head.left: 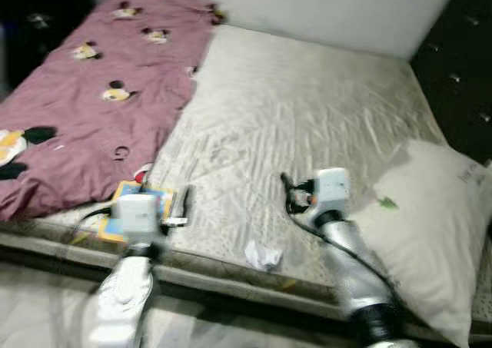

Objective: Clean up the room

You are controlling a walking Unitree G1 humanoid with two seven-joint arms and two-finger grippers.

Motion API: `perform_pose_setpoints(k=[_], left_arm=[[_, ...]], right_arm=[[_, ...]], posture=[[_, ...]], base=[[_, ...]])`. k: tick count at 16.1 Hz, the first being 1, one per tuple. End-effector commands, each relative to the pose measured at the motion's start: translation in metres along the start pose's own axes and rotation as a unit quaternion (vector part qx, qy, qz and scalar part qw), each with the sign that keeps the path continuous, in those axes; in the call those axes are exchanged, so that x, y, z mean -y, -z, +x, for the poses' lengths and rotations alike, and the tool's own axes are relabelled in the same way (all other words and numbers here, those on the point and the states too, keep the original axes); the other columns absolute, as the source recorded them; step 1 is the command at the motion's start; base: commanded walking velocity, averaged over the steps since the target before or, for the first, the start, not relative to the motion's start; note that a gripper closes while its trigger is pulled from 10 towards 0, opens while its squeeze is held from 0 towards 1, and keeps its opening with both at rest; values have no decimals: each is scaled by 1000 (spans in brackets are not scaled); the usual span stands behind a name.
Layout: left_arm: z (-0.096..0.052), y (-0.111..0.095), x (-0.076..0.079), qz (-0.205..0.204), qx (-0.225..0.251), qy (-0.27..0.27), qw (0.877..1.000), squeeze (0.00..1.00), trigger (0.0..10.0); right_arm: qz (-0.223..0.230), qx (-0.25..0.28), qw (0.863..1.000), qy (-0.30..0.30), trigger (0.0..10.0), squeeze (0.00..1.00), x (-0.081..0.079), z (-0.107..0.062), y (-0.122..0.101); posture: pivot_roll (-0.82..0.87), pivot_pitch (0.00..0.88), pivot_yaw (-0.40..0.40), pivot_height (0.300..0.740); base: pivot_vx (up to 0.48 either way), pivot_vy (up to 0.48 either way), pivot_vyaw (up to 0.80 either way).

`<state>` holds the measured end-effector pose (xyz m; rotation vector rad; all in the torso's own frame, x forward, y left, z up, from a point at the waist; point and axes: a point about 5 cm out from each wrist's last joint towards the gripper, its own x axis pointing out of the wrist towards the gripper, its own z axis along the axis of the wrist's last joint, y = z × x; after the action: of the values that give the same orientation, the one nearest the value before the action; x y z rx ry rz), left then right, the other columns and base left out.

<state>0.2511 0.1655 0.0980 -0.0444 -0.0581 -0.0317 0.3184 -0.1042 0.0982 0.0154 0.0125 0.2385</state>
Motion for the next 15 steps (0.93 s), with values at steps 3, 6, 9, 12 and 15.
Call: perform_pose_setpoints(k=[3,6,9,12,15], left_arm=[[3,-2,13,-12,5,16,1000,0,10000],[4,1,16,-28,-3,13,1000,0,10000],[4,3,16,-32,-9,8,999,0,10000],[6,4,19,-30,-13,23,999,0,10000],[12,0,13,-30,-6,8,999,0,10000]], right_arm=[[-8,-9,1000,24,10000,0,16,-4,5],[-9,-11,1000,24,10000,0,16,-4,6],[-5,-20,1000,23,10000,0,16,-4,10],[-10,-24,1000,13,10000,0,13,1,11],[-7,-19,1000,10,10000,0,9,7,7]], posture=[[48,126,-82,740],[48,123,-83,740],[50,130,-93,740],[69,127,-105,740],[63,139,-96,740]], base=[[309,0,0],[0,0,0],[0,0,-300],[0,242,-644],[0,480,-171]])
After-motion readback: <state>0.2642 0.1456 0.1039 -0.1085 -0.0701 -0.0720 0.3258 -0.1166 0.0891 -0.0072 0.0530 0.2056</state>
